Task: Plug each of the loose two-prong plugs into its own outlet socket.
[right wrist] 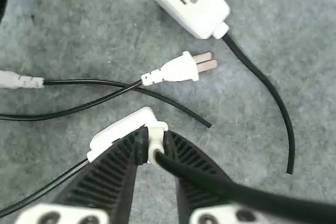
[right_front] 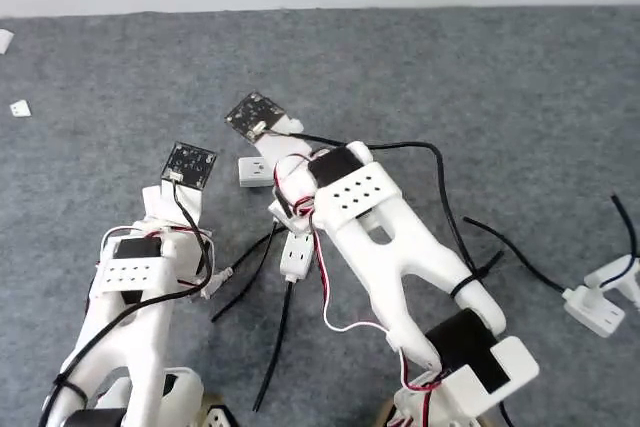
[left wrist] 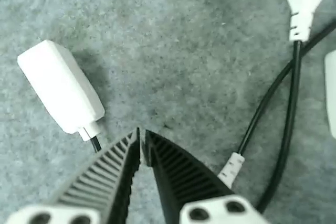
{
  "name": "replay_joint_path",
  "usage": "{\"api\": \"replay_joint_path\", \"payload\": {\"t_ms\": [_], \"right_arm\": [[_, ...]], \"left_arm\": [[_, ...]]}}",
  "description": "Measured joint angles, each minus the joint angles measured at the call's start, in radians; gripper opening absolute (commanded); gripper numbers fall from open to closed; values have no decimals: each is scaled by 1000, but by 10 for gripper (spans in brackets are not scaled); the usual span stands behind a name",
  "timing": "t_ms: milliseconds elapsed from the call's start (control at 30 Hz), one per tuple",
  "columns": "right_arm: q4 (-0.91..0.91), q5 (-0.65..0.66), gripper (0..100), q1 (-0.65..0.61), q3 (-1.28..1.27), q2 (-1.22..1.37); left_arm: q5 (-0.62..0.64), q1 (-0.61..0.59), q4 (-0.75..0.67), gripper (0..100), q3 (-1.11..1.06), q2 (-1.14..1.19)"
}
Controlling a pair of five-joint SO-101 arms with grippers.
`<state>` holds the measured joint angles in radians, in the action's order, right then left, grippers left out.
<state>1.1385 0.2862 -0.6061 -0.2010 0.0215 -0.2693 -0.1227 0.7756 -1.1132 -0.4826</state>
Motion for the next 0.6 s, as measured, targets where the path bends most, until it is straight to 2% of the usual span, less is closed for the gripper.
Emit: {"api": "replay_joint_path", "payload": {"t_ms": [300, 433, 600], "right_arm": [[2, -3, 8, -31, -25, 0], [127, -68, 8, -3, -25, -38], [324, -103, 8, 11, -46, -212]], "left_arm": [[-5, 0, 0, 13, 0, 0], [-6, 0, 0, 13, 0, 0], [-6, 0, 0, 13, 0, 0]]}}
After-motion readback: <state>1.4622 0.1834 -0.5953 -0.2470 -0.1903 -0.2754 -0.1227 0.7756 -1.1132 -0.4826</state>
